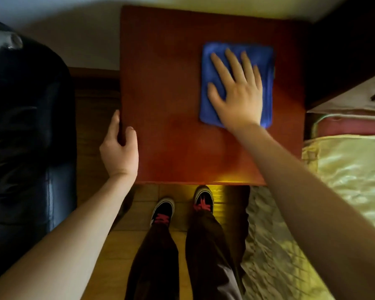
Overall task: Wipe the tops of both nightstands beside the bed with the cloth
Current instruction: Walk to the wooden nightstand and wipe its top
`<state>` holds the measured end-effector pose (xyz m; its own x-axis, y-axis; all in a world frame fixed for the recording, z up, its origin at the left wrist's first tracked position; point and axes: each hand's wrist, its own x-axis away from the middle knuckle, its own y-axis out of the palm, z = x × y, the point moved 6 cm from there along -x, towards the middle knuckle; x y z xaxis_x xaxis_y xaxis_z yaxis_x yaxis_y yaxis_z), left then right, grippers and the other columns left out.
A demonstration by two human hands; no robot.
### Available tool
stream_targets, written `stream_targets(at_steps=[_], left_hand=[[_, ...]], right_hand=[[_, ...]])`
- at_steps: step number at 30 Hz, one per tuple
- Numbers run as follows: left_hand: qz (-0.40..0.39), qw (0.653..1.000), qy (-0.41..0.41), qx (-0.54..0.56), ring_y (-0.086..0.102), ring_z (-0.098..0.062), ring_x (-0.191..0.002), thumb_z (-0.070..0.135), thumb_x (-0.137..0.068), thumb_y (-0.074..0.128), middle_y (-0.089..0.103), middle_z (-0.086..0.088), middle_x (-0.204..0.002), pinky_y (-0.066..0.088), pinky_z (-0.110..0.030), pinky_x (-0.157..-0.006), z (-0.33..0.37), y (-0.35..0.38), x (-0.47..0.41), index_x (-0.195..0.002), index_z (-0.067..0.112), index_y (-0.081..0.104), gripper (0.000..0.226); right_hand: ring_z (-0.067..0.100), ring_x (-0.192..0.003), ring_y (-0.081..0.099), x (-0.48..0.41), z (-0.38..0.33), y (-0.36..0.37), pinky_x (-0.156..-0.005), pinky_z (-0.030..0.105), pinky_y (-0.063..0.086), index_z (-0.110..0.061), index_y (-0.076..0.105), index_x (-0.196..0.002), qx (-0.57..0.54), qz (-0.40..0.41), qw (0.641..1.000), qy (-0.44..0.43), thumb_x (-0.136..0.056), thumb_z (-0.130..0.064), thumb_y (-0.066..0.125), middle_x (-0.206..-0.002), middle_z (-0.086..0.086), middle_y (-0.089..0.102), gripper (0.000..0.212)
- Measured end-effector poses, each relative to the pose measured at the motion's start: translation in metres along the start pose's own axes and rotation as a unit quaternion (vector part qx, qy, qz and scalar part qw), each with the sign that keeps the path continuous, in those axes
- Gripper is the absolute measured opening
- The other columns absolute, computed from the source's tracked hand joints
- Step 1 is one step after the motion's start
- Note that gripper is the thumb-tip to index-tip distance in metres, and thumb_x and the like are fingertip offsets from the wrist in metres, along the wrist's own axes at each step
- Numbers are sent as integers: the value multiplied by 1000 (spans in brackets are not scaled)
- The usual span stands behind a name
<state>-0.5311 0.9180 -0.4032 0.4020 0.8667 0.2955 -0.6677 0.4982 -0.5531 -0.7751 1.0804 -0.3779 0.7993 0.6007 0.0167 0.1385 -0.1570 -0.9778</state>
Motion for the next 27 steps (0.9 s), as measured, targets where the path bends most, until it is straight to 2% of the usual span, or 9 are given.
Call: stream_targets(at_steps=[5,8,14,16,18,21,23,25,27], left_hand=[[-17,1000,-12,-13,55,-7,-123,34,-94,43,57,7,-138,47,-27,-102,3,0,3,-144,33,43,50],[-3,1000,-6,-15,59,-7,-117,35,-94,42,62,7,-131,49,-30,-101,2,0,3,-142,34,46,48],[-10,1000,-15,-17,61,-8,-114,37,-94,42,63,6,-130,51,-30,-98,-1,0,2,-142,34,44,49],[-25,999,-12,-26,57,-7,-116,36,-95,42,60,5,-134,47,-21,-96,2,-2,2,-144,33,42,49],[-46,999,-23,-18,52,-6,-121,38,-96,42,54,6,-140,43,-21,-98,4,-2,3,-146,34,39,50],[-83,995,-60,21,47,-4,-124,40,-96,46,49,10,-144,41,-22,-97,5,-6,5,-145,38,39,49],[-87,992,-83,35,51,-7,-120,42,-95,49,52,8,-140,44,-22,-92,3,-10,7,-142,37,42,48],[-79,990,-106,38,54,-11,-117,43,-95,50,54,2,-137,46,-24,-89,0,-13,12,-141,31,45,48],[-77,989,-120,35,52,-11,-117,40,-96,51,53,-1,-138,45,-26,-91,-2,-14,18,-143,28,44,49]], right_hand=[[29,-148,24,145,53,-9,-119,51,20,-34,36,-149,6,-1,990,138,-93,-48,45,-157,0,34,58],[34,-148,20,164,34,0,-119,54,17,-33,33,-150,-2,-5,977,212,-92,-50,46,-159,2,30,62],[31,-151,9,107,-87,24,-121,50,5,-36,26,-152,-45,-63,996,34,-92,-54,41,-162,-3,22,65],[30,-151,7,98,-99,24,-121,51,6,-34,23,-153,-47,-81,996,13,-94,-54,37,-163,-3,20,64],[28,-151,13,101,-89,11,-121,50,11,-31,27,-153,-72,-72,995,8,-96,-52,38,-161,-2,25,62],[30,-144,30,128,-41,-20,-116,48,25,-23,33,-151,-88,-6,985,147,-94,-50,43,-156,2,38,64],[34,-135,34,149,-17,-28,-107,48,34,-15,28,-152,-93,-42,961,257,-93,-54,44,-153,9,37,73],[35,-128,35,159,-16,-22,-102,43,37,-8,26,-151,-98,-113,946,288,-92,-57,47,-149,13,35,80],[33,-122,41,155,-28,-21,-102,39,40,-2,29,-146,-155,-127,939,281,-90,-53,55,-140,16,39,80]])
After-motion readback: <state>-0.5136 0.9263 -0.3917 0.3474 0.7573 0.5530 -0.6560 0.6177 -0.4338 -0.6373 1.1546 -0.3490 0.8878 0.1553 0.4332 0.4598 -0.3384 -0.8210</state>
